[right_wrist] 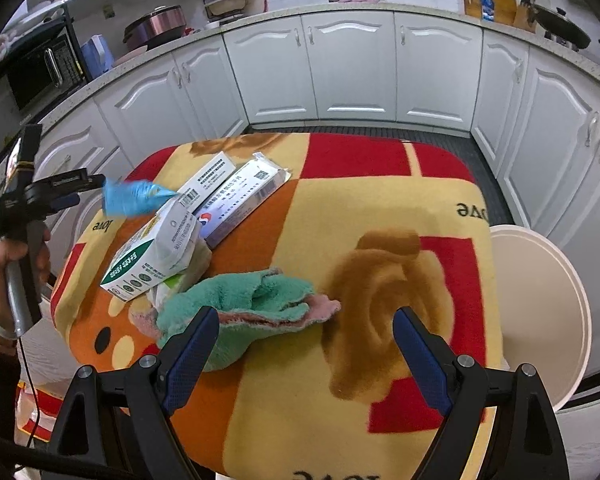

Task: Collect trash
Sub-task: 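Move both tools back over the table toward the remaining items, then grasp the blue snack packet with the left tool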

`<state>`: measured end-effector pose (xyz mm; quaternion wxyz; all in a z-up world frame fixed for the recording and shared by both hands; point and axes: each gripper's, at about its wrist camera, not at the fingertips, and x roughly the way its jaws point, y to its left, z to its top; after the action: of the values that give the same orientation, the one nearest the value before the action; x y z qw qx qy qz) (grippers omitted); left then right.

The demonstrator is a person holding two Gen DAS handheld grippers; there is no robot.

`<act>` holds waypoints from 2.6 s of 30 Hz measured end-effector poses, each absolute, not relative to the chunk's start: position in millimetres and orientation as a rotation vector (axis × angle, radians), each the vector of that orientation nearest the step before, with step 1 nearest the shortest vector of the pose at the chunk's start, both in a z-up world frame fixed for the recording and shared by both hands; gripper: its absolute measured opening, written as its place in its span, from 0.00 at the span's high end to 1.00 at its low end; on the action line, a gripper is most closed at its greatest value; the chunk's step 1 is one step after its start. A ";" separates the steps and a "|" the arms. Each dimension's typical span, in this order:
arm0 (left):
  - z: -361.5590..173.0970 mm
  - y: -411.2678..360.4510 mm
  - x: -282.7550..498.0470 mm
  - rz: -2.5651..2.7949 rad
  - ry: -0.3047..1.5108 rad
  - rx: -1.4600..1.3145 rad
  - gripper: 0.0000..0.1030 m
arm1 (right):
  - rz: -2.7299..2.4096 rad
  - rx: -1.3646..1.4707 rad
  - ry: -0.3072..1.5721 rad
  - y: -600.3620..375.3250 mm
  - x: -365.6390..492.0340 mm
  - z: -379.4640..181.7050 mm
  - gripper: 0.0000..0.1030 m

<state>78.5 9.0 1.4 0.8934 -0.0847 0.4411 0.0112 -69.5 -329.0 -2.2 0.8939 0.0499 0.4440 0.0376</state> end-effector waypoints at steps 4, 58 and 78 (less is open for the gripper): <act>4.2 -2.6 65.9 -0.037 0.962 -0.209 0.30 | 0.102 0.111 0.922 -322.0 -61.7 -3.9 0.16; -35.1 -38.4 25.4 -0.078 1.032 -0.181 0.30 | 0.232 0.115 0.945 -292.1 -42.1 -5.0 0.15; -30.9 -16.5 5.4 -0.113 1.051 -0.013 0.54 | 0.294 0.280 0.970 -289.1 -2.0 -2.6 0.13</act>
<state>5.4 -16.5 -30.9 0.8636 -0.0064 0.5013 -0.0537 -2.0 -289.1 -2.6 0.8650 0.1334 0.4630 0.1404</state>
